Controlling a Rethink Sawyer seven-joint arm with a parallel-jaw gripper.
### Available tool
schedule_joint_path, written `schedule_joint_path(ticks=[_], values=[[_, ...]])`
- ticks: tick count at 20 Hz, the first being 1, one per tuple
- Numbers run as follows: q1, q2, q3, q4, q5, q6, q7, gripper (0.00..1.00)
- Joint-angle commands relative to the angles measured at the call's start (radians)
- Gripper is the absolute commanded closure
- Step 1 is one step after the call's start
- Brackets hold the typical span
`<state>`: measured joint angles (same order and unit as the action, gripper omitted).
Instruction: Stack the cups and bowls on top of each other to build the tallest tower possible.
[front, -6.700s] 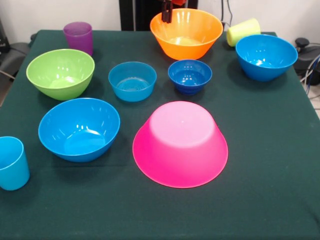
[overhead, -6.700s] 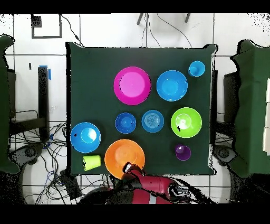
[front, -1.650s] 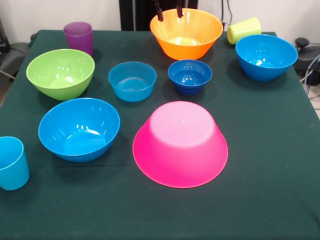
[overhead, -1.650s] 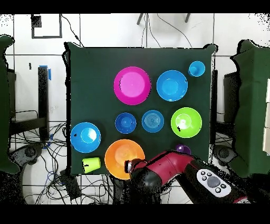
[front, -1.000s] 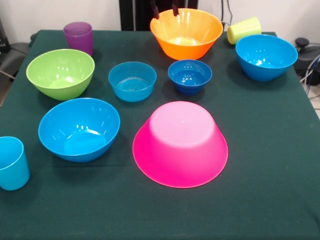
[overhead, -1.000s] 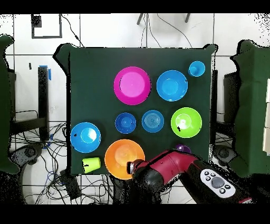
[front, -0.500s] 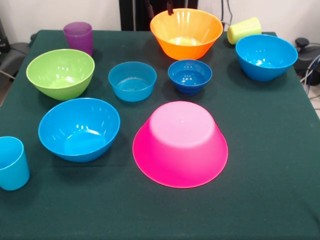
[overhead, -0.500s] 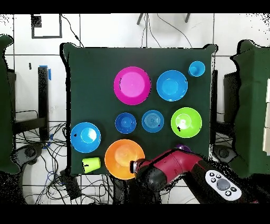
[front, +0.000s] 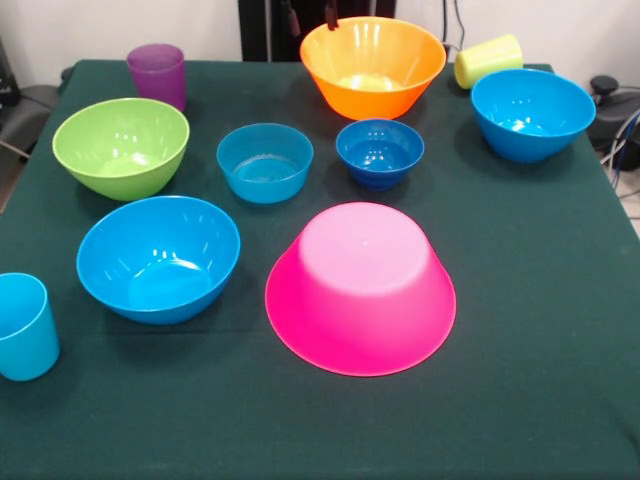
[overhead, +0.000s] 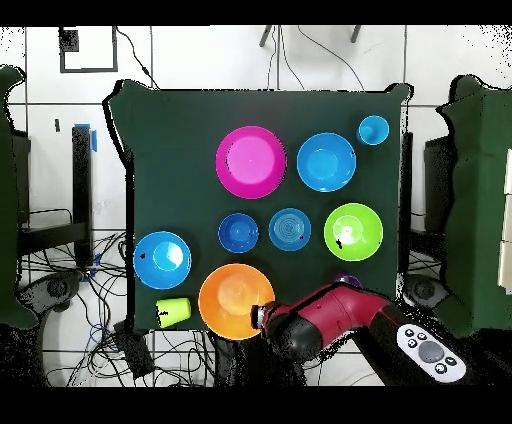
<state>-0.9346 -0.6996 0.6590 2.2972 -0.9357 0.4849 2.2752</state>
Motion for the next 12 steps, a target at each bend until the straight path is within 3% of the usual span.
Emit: schedule_joint_path(ticks=[1,12], values=[[-0.004,0.080,0.069,-0.110,-0.083,0.107,-0.345,0.00],[-0.002,0.149,0.043,-0.153,-0.134,0.083,-0.358,0.00]])
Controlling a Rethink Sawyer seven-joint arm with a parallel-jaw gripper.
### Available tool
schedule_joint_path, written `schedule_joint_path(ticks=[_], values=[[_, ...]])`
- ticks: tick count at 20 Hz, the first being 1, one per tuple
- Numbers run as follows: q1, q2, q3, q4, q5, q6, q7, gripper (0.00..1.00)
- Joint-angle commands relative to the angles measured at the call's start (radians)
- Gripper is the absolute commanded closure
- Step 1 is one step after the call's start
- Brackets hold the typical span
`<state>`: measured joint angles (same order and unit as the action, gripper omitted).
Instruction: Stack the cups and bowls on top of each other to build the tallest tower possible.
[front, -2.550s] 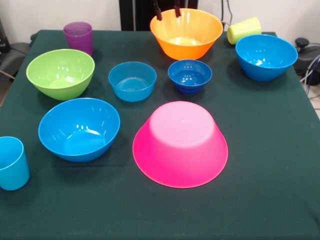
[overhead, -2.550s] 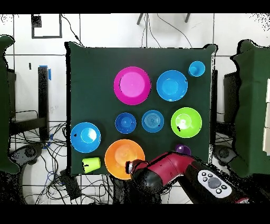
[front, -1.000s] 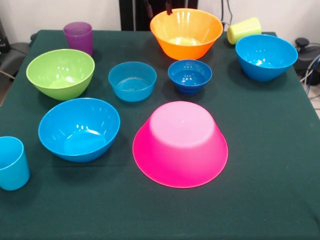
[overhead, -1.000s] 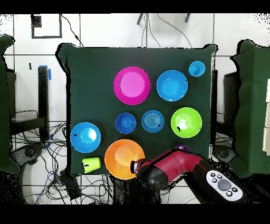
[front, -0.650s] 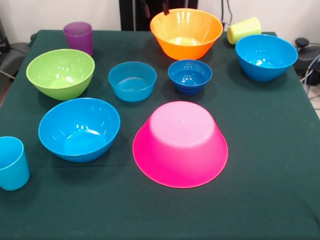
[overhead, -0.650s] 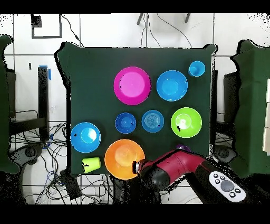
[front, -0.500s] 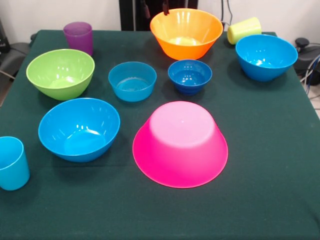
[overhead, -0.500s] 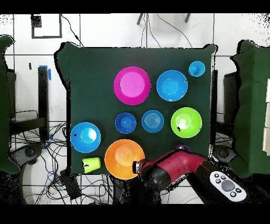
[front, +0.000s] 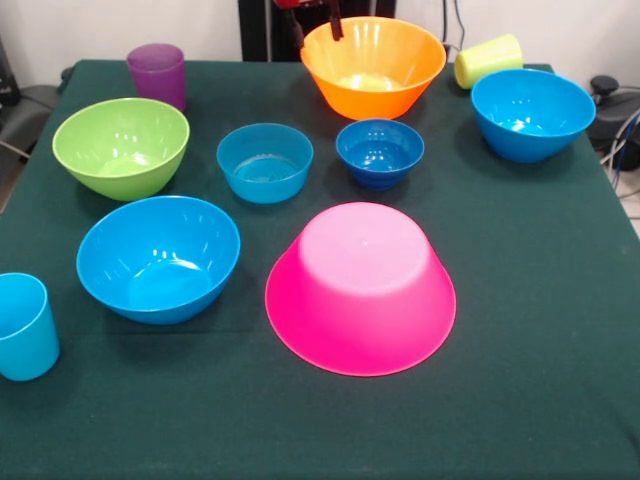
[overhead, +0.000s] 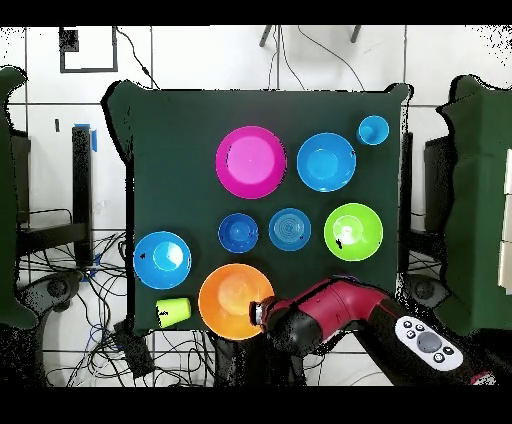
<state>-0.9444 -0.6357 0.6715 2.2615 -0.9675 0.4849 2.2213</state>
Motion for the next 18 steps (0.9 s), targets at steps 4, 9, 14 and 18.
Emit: schedule_joint_path(ticks=[4,9,14,18], values=[[0.002,0.094,0.029,-0.123,-0.101,0.084,-0.314,0.00],[-0.004,0.105,0.027,-0.127,-0.099,0.087,-0.328,0.00],[-0.008,0.099,0.030,-0.124,-0.089,0.090,-0.337,0.00],[-0.011,0.098,0.031,-0.122,-0.081,0.094,-0.343,0.00]])
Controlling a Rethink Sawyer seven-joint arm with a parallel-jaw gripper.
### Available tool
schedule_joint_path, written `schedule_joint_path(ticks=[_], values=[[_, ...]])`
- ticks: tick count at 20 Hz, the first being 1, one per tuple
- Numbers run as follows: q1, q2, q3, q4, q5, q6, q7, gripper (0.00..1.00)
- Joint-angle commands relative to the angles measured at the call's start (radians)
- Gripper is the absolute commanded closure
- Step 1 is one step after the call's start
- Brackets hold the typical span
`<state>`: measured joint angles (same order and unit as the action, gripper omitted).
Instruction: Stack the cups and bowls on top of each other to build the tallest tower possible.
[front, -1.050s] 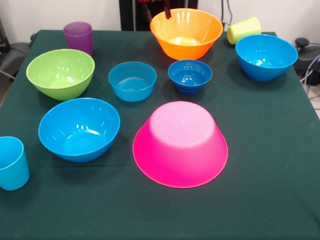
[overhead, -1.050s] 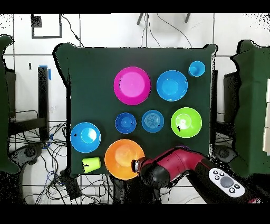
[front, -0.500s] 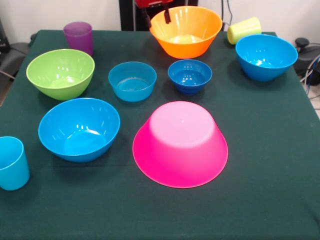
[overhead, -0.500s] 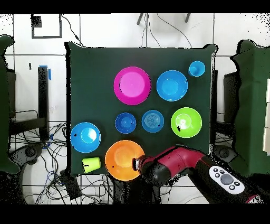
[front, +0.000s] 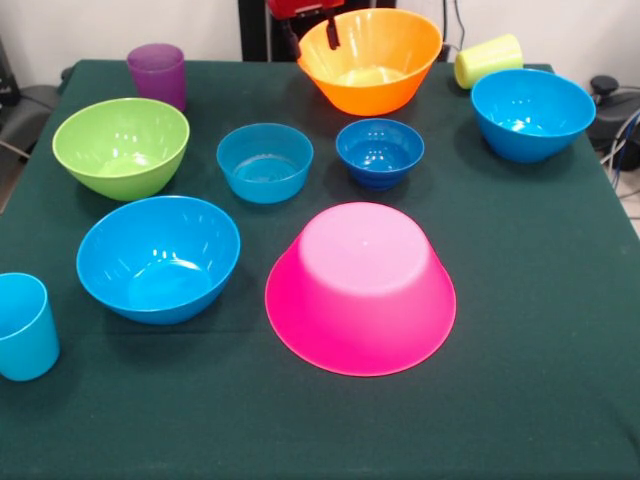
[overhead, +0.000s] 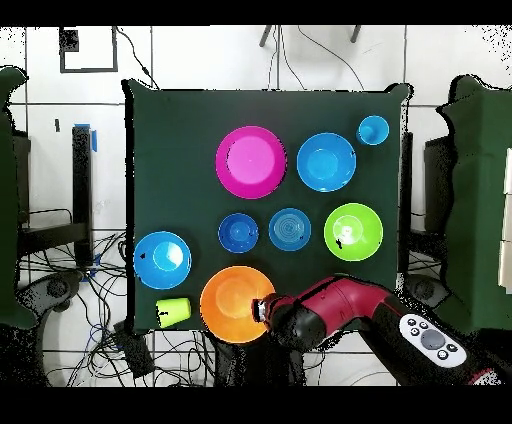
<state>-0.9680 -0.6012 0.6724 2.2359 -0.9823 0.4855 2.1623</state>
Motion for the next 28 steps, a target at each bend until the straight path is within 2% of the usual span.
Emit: schedule_joint_path(ticks=[1,3,6,9,20,28], values=[[0.012,0.060,0.033,-0.094,-0.063,0.095,-0.286,0.00],[0.010,0.045,0.041,-0.085,-0.048,0.104,-0.289,0.00],[-0.002,-0.018,0.077,-0.050,0.011,0.136,-0.302,0.00],[-0.017,-0.021,0.092,-0.047,0.022,0.148,-0.315,0.00],[-0.026,0.016,0.096,-0.069,-0.015,0.158,-0.313,0.00],[-0.019,0.085,0.073,-0.117,-0.070,0.145,-0.321,0.00]])
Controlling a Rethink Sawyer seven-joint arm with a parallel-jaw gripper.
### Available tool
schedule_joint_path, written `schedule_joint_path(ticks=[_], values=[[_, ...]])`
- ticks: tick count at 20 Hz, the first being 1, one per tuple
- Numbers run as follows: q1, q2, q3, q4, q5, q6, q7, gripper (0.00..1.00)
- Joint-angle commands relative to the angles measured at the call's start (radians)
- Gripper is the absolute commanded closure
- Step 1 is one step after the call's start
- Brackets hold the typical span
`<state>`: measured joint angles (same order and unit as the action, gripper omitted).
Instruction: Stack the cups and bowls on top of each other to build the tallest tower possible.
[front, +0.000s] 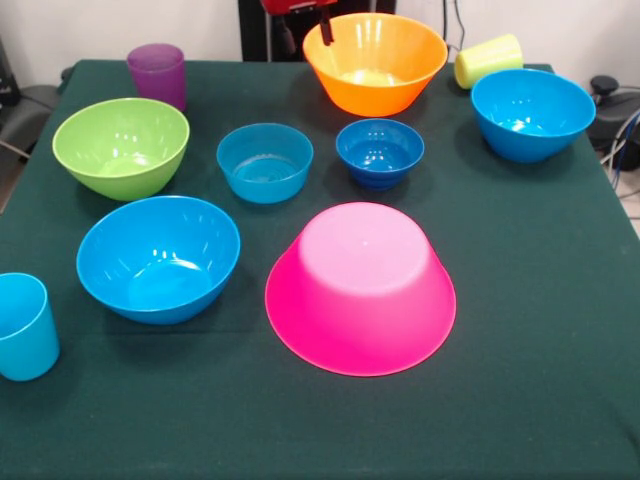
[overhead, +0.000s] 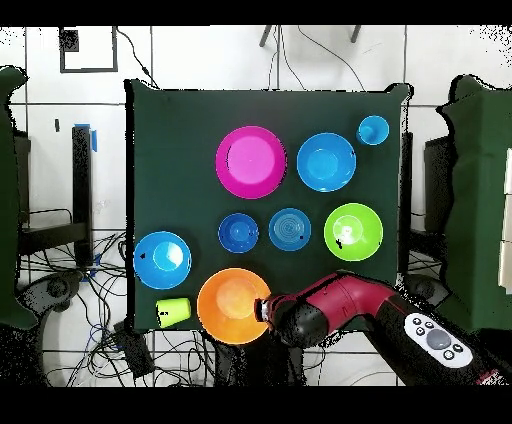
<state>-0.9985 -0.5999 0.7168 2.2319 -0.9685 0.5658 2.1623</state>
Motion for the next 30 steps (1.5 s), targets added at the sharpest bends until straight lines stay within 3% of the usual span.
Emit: schedule_joint_path(ticks=[1,30], values=[[0.015,0.088,0.026,-0.117,-0.089,0.062,-0.319,0.00],[0.000,0.164,0.022,-0.166,-0.134,0.057,-0.347,0.00]])
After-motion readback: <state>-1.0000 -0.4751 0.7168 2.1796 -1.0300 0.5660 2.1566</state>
